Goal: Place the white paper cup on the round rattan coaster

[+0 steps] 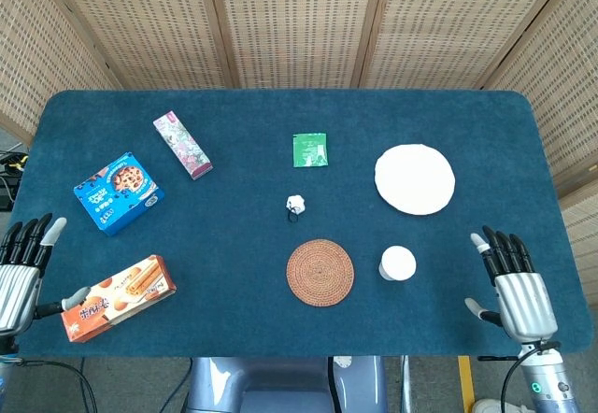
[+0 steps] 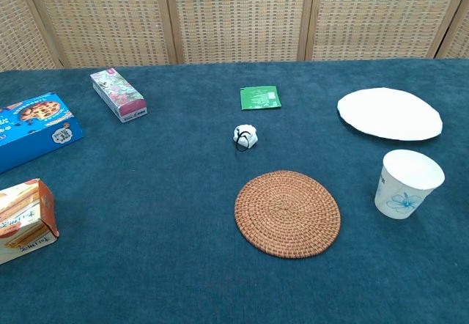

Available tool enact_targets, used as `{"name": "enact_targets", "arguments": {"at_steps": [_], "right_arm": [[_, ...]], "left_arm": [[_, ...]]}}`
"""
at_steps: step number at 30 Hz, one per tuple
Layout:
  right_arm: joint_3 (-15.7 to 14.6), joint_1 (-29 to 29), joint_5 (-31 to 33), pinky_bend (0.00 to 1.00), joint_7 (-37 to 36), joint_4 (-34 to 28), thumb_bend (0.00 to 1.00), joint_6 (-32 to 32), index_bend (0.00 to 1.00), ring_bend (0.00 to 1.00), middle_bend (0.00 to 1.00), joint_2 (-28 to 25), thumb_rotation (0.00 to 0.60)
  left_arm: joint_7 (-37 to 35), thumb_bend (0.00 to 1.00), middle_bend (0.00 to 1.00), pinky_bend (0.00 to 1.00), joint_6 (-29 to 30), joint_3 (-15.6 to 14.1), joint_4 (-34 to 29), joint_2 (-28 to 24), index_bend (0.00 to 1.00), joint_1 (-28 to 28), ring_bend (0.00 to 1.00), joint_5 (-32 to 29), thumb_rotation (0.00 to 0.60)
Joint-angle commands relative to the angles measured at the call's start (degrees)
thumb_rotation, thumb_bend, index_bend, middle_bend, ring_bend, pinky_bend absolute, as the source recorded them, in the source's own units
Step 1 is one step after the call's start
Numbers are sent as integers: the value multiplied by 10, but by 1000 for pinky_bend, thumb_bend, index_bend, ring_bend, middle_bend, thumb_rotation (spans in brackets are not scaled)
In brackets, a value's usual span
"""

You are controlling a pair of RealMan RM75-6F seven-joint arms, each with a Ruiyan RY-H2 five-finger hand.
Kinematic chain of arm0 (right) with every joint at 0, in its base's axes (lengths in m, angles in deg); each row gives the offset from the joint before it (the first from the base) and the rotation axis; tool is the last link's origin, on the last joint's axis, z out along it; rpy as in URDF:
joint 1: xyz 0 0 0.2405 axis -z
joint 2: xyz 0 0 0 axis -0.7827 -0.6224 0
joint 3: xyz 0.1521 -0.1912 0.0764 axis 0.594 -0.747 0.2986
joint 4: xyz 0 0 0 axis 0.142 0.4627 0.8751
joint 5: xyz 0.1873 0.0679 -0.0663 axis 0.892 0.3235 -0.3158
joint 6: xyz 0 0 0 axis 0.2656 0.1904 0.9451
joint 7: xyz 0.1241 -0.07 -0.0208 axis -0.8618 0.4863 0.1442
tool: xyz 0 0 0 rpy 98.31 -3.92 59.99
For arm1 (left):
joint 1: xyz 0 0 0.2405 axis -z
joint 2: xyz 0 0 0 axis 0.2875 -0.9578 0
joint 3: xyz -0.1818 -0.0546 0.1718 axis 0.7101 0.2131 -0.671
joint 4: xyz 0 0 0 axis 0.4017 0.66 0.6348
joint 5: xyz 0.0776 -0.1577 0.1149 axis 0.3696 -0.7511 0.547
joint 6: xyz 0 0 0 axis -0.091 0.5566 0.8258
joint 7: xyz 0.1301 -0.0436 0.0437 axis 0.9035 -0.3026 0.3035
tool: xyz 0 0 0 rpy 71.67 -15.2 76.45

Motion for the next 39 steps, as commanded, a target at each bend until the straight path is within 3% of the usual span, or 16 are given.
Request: {"name": "enact_targets", "arguments": {"at_steps": [1, 12, 18, 25, 39], "right_arm": [[1, -13, -6, 13, -1, -4, 32, -16, 138, 0, 0, 1, 600], [26, -87, 18, 13, 49, -65, 33, -122, 197, 0, 0, 7, 600], [37, -118, 66, 13, 74, -71, 33, -176, 246, 0, 0, 31, 600], [45, -148, 141, 13, 124, -70, 33, -230, 237, 0, 0, 53, 600], [45, -181, 210, 12, 160, -46, 33, -257, 198, 0, 0, 79, 600]], "left_arm": [[0, 78, 0, 0, 0, 1, 1, 0, 0, 0, 0, -1, 0], [1, 79, 0, 0, 0, 1, 1, 0, 0, 0, 0, 0, 0], [-4, 78, 0, 0, 0, 2, 2, 0, 0, 0, 0, -2, 0], [-7, 78, 0, 0, -3, 2, 6, 0, 0, 1, 0, -3, 0], [-7, 78, 0, 0, 1, 1, 5, 1, 0, 0, 0, 1, 0]]}}
